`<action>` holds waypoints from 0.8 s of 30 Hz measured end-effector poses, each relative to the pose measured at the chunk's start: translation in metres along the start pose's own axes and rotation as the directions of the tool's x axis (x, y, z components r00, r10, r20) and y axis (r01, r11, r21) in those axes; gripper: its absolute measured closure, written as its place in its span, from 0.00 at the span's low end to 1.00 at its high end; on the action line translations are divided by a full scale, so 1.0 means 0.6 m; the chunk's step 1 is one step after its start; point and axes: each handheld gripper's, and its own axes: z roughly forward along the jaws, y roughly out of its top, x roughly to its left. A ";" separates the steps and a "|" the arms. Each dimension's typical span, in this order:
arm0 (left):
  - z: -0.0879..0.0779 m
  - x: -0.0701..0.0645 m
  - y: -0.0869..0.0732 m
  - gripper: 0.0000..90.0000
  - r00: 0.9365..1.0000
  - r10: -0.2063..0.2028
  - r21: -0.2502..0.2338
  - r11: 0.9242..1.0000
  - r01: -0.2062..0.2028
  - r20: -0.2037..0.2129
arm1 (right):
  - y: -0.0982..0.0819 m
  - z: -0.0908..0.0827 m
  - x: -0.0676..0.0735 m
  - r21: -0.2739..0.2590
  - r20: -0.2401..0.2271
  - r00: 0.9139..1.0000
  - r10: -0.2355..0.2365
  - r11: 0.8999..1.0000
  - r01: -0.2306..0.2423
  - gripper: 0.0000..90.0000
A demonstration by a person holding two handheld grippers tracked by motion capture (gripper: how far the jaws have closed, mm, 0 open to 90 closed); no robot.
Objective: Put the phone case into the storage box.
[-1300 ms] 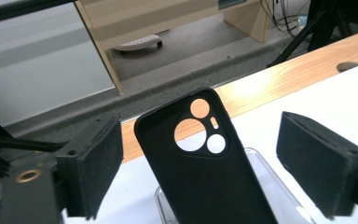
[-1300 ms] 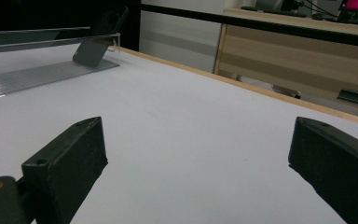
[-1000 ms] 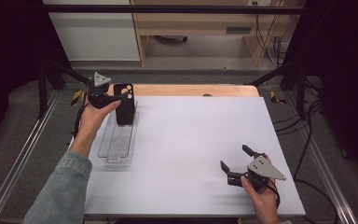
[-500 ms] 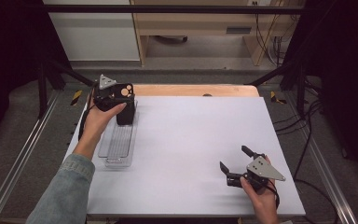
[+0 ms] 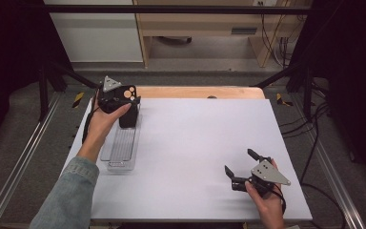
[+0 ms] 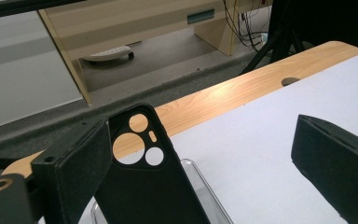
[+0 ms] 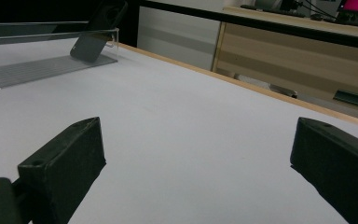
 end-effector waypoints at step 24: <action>-0.073 -0.034 0.001 0.05 0.995 -0.096 -0.122 0.988 0.098 0.021 | 0.005 -0.009 0.002 -0.022 -0.002 1.000 0.011 1.000 -0.011 0.04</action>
